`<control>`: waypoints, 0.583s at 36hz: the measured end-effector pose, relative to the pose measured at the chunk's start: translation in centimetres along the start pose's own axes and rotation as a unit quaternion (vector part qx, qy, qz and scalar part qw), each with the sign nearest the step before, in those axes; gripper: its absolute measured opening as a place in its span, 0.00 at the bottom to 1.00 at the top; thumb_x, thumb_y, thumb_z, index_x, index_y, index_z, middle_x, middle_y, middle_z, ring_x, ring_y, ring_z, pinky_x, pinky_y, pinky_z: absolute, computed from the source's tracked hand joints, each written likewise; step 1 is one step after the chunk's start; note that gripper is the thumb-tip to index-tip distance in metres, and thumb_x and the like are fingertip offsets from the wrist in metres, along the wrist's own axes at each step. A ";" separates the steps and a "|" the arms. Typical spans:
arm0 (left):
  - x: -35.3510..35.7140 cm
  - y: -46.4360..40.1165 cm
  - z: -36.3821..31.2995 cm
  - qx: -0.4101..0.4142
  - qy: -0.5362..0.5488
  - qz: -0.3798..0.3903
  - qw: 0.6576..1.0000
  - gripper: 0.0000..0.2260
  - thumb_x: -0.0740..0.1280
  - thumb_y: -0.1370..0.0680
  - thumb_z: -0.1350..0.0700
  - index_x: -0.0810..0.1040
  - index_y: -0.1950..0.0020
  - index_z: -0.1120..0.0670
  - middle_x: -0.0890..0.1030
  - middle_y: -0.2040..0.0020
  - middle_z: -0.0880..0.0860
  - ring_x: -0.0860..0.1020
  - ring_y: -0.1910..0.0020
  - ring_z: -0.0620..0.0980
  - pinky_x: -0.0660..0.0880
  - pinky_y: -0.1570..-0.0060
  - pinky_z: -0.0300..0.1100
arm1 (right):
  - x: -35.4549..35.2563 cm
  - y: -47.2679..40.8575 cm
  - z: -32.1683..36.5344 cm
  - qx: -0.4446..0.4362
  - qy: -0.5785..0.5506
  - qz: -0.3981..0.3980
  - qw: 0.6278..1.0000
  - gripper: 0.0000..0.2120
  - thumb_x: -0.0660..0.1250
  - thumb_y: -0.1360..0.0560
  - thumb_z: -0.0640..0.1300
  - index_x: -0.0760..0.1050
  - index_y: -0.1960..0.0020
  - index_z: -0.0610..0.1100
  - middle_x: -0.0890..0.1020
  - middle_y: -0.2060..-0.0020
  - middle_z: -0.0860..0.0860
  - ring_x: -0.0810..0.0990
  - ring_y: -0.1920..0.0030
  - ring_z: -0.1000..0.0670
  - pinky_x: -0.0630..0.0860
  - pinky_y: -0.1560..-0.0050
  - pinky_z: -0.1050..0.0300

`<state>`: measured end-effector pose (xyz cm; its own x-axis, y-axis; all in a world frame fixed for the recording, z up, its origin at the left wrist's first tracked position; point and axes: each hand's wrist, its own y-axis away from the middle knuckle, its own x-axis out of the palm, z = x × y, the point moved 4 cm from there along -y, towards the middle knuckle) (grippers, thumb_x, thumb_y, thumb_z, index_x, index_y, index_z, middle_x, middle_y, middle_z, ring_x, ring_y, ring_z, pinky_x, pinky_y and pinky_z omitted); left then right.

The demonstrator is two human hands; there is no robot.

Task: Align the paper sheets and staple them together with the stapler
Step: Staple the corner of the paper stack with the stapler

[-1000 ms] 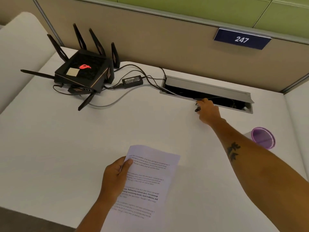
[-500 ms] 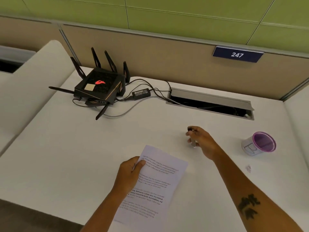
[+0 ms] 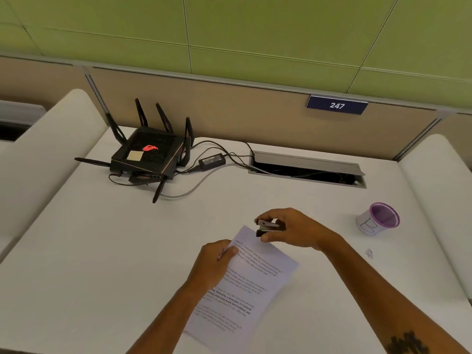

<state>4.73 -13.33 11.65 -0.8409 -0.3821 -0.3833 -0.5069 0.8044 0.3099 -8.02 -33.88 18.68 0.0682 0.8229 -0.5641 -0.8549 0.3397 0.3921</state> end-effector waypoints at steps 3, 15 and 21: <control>-0.6 -0.2 0.6 -0.002 -0.010 0.011 1.000 0.13 0.66 0.15 0.48 0.81 0.54 0.54 0.85 0.61 0.50 0.83 0.67 0.46 0.77 0.66 0.37 | 0.9 -0.6 1.0 -0.013 0.088 0.010 0.996 0.24 0.76 0.25 0.56 0.78 0.31 0.53 0.81 0.38 0.58 0.79 0.41 0.54 0.77 0.39 0.60; -2.1 0.3 1.0 0.034 -0.050 0.060 0.996 0.11 0.63 0.14 0.48 0.76 0.56 0.41 0.82 0.60 0.42 0.83 0.64 0.43 0.76 0.66 0.30 | 3.4 -2.3 4.6 -0.044 0.243 0.045 0.968 0.26 0.73 0.25 0.60 0.75 0.29 0.55 0.78 0.36 0.58 0.76 0.40 0.55 0.77 0.41 0.57; -2.6 0.6 1.4 0.035 -0.048 0.077 0.995 0.08 0.62 0.13 0.47 0.79 0.47 0.44 0.84 0.55 0.44 0.85 0.61 0.45 0.79 0.64 0.32 | 4.0 -2.7 6.0 -0.053 0.293 0.054 0.953 0.25 0.73 0.25 0.62 0.76 0.30 0.57 0.78 0.37 0.59 0.75 0.40 0.55 0.75 0.43 0.58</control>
<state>6.86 -11.19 11.59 -0.8840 -0.2097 -0.4179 -0.3559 0.8814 0.3107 -2.39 -28.76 19.73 -0.2955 0.4450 -0.8454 -0.8898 0.1939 0.4131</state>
